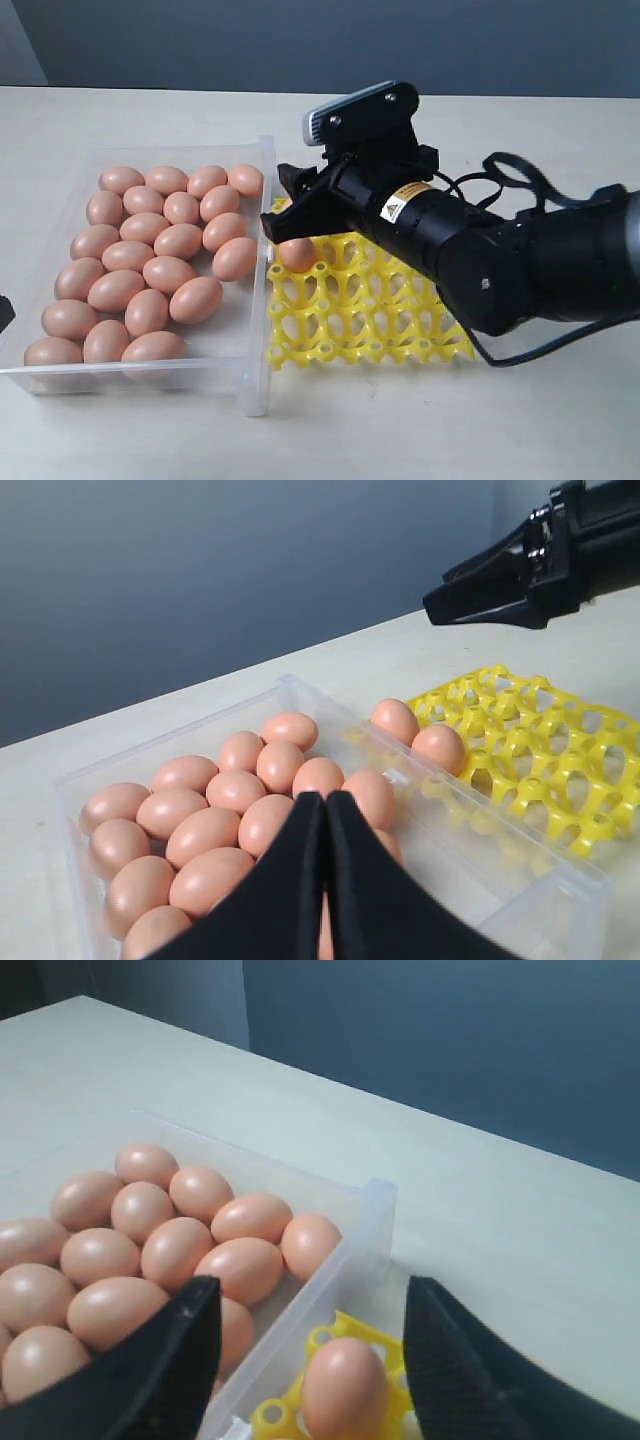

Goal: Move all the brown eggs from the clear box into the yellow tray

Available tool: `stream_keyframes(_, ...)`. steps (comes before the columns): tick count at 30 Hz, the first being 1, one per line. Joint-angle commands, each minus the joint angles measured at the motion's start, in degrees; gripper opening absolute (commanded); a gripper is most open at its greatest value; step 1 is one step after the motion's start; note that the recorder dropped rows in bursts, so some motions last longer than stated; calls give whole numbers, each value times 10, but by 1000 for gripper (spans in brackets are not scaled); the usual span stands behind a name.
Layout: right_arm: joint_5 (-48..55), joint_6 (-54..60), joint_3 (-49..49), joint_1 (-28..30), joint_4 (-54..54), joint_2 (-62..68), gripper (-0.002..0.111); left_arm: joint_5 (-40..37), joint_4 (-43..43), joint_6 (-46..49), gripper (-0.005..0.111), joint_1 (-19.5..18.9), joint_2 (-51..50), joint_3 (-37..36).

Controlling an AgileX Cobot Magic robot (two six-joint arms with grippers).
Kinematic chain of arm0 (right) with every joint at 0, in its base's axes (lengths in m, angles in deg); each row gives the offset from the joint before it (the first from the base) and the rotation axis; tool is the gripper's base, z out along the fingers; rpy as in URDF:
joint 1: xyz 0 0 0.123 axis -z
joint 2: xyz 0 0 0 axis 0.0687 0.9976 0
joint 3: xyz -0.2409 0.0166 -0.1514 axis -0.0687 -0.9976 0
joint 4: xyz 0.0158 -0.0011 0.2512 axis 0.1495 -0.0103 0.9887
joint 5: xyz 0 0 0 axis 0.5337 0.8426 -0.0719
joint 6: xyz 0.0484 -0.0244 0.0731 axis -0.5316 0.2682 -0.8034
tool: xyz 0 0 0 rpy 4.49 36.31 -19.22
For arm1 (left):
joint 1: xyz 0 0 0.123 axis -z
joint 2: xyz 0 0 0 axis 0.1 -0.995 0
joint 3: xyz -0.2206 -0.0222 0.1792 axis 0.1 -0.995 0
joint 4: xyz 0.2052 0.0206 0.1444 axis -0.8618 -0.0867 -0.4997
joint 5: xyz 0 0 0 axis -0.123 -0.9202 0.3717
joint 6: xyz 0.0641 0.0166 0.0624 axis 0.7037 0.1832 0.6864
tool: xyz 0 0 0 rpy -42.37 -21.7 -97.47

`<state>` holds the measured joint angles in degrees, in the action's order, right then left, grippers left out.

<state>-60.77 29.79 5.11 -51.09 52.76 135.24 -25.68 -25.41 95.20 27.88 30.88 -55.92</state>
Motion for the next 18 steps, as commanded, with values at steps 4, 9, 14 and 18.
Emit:
stream_keyframes(4, 172, 4, 45, -23, -139, 0, 28, 2, 3, -2, 0, 3, 3, -2)
stream_keyframes(9, 263, 4, 133, -43, -167, 63, 19, 2, 3, -2, 0, 3, 3, -2)
stream_keyframes(14, 413, 7, 248, -67, -221, 126, 29, 2, 3, -2, 0, 3, 3, -2)
stream_keyframes(18, 553, 25, 318, -89, -302, 172, 34, 2, 3, -2, 0, 3, 3, -2)
